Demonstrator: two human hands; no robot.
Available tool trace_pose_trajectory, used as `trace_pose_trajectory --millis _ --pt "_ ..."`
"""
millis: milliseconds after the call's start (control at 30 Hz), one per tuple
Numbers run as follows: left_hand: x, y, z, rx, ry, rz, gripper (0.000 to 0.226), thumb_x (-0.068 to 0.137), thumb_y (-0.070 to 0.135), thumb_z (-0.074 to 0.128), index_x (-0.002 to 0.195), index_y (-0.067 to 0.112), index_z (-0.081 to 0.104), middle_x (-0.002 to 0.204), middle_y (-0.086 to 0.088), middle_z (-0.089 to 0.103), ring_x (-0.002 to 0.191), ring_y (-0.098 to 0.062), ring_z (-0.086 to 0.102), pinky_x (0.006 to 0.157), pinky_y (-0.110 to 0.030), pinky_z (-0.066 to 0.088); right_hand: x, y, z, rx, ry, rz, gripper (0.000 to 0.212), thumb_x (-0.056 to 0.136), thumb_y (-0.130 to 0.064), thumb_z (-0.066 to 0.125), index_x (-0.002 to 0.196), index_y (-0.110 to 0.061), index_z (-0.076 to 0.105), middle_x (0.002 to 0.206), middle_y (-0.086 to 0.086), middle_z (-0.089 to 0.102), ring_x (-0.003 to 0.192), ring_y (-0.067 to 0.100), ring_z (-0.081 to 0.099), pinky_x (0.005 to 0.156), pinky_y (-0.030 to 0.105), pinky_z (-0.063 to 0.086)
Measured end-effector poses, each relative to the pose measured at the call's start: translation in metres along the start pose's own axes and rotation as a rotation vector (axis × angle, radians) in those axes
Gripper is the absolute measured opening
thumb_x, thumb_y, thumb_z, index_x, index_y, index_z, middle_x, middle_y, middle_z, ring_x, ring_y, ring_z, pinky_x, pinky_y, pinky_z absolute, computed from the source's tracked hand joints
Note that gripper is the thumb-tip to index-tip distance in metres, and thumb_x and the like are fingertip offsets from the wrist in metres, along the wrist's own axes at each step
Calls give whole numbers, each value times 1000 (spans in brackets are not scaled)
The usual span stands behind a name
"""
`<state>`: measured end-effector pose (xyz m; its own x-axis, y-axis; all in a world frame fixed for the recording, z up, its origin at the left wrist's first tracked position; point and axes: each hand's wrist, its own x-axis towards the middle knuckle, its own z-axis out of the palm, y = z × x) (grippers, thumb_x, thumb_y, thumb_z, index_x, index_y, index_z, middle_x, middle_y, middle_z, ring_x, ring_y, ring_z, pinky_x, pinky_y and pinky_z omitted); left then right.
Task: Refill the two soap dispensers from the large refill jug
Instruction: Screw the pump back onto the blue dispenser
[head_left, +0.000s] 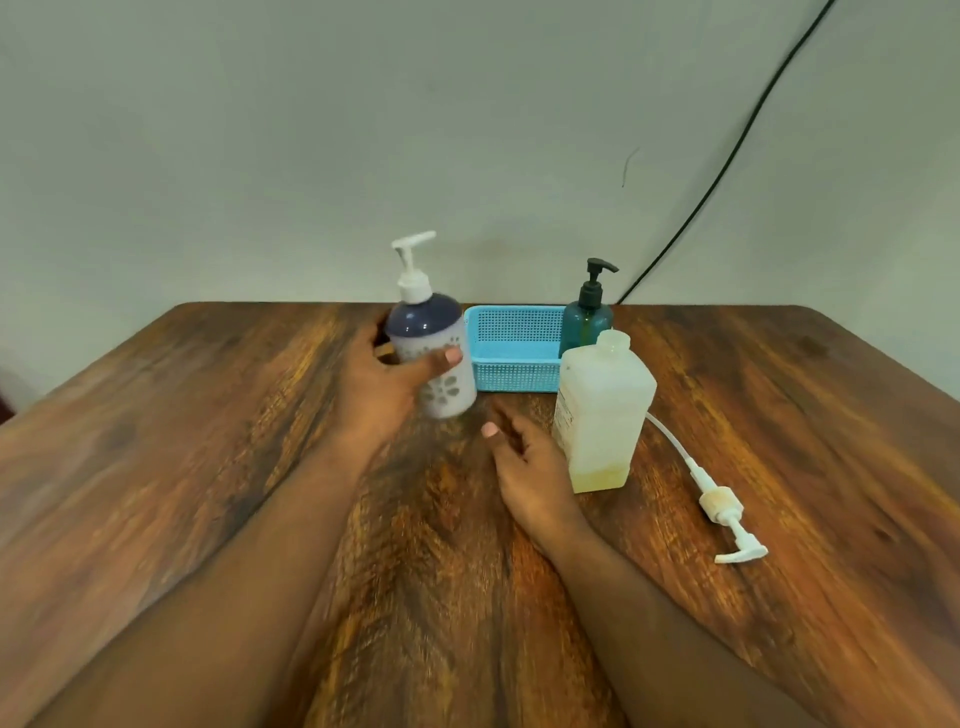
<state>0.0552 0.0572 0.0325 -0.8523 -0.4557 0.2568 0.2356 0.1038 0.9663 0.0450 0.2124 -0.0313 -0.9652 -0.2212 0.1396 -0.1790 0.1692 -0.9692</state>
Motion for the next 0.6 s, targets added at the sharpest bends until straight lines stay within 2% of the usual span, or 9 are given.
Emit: trace_pose_trajectory --millis 67,133,233,300,333,433,500,600 --pt "26 5 12 27 -29 44 61 65 20 89 118 23 59 113 3 69 101 -16 70 83 -43 61 7 4 3 -66 39 0 37 97 -29 52 134 -28 52 128 -14 57 122 9 51 103 22 38" --pt "49 8 29 108 -53 105 65 63 28 92 120 24 59 116 3 69 100 -16 70 83 -40 61 12 7 4 -197 51 10 38 97 -30 51 135 -28 52 134 -10 56 125 12 50 100 18 31" --pt "80 5 58 212 -70 172 69 63 35 92 122 22 60 114 9 68 97 -7 67 82 -23 58 18 9 5 -371 63 -23 37 98 -28 49 134 -21 53 135 -3 57 124 15 51 93 15 28" --pt "95 -3 72 267 -108 153 67 64 33 92 122 19 61 111 11 65 94 -2 62 72 -4 50 18 11 6 -387 74 -40 35 99 -27 47 132 -20 55 132 -4 58 121 15 53 93 14 29" --pt "103 -10 78 285 -127 131 69 63 32 92 124 19 60 111 10 64 94 -4 61 66 -2 47 19 13 7 -388 76 -40 31 99 -27 46 127 -21 58 127 -4 61 116 15 55 92 16 33" --pt "118 -32 88 318 -164 65 74 62 27 93 127 15 59 117 5 65 105 -14 63 67 -9 46 23 19 10 -421 77 -69 23 99 -29 45 109 -18 63 109 -1 65 100 15 59 84 23 43" --pt "124 -43 91 376 -184 44 76 62 26 93 128 15 57 117 4 64 105 -14 60 69 -11 46 25 23 12 -442 76 -73 27 99 -31 44 113 -18 62 112 -1 64 103 15 58 89 26 46" --pt "131 -53 90 439 -206 23 78 62 30 93 128 16 54 121 -1 65 105 -16 61 82 -26 55 27 26 13 -447 57 -85 30 98 -32 44 119 -18 60 116 -3 62 107 14 56 94 27 46"
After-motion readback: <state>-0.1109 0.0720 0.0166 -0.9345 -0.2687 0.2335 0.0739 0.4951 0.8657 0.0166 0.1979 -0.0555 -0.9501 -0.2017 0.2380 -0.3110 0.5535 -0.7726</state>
